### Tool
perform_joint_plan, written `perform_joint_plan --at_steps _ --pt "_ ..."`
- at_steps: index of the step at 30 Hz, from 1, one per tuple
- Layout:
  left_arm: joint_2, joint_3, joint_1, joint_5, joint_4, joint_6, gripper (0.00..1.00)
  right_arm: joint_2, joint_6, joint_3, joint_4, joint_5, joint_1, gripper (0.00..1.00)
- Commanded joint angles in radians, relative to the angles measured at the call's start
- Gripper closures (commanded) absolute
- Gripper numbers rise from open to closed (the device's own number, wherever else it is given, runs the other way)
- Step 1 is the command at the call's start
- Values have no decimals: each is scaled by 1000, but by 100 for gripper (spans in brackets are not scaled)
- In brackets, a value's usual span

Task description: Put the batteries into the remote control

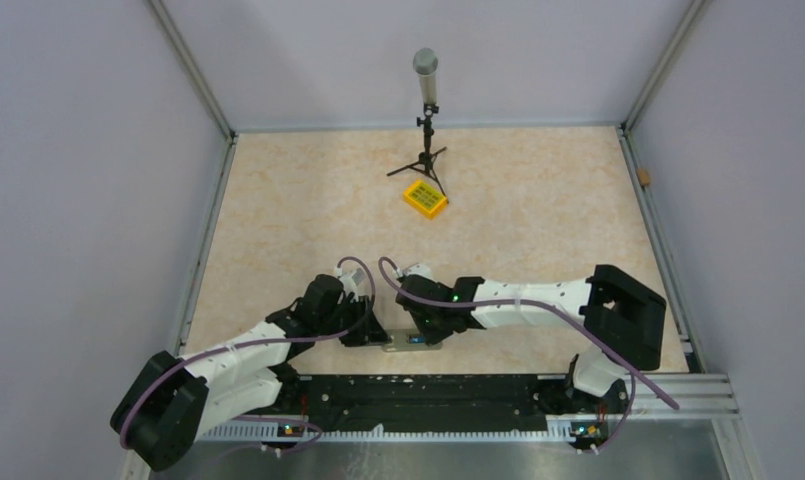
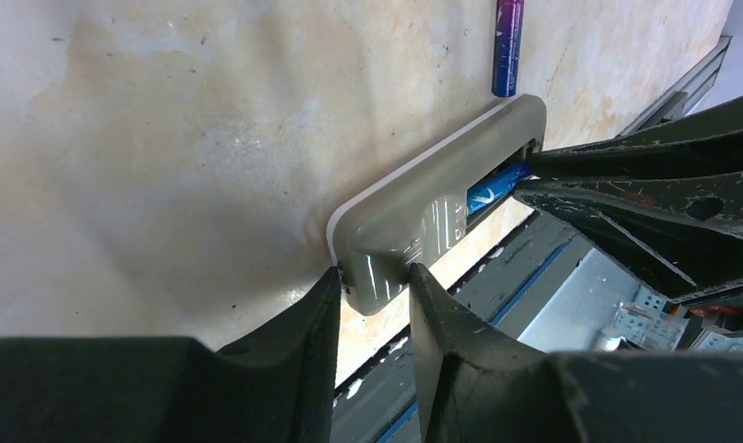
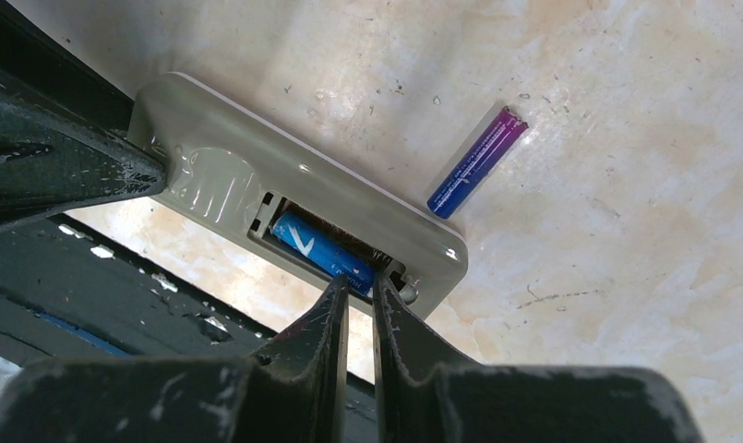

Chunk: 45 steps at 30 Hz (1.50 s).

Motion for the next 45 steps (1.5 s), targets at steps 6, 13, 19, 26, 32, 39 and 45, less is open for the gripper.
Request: perform_joint_plan --at_steps 6,13,19,26,32,39,45 --pt "-25 -4 -8 20 23 -8 66 98 41 -9 126 -81 59 95" --pt "-16 -2 -8 31 62 -8 66 112 41 7 136 -89 61 100" --pt "-18 -1 -8 35 62 -5 66 134 27 37 114 -85 68 100" --pt "-18 -4 -8 43 68 -6 66 141 29 45 156 -121 71 100" --pt "-28 -7 -7 43 61 -4 66 160 28 65 87 -64 73 100" --pt "-37 -4 -8 35 48 1 65 146 24 81 11 25 73 100" --pt "-46 6 -8 18 3 12 64 101 19 83 22 47 72 100"
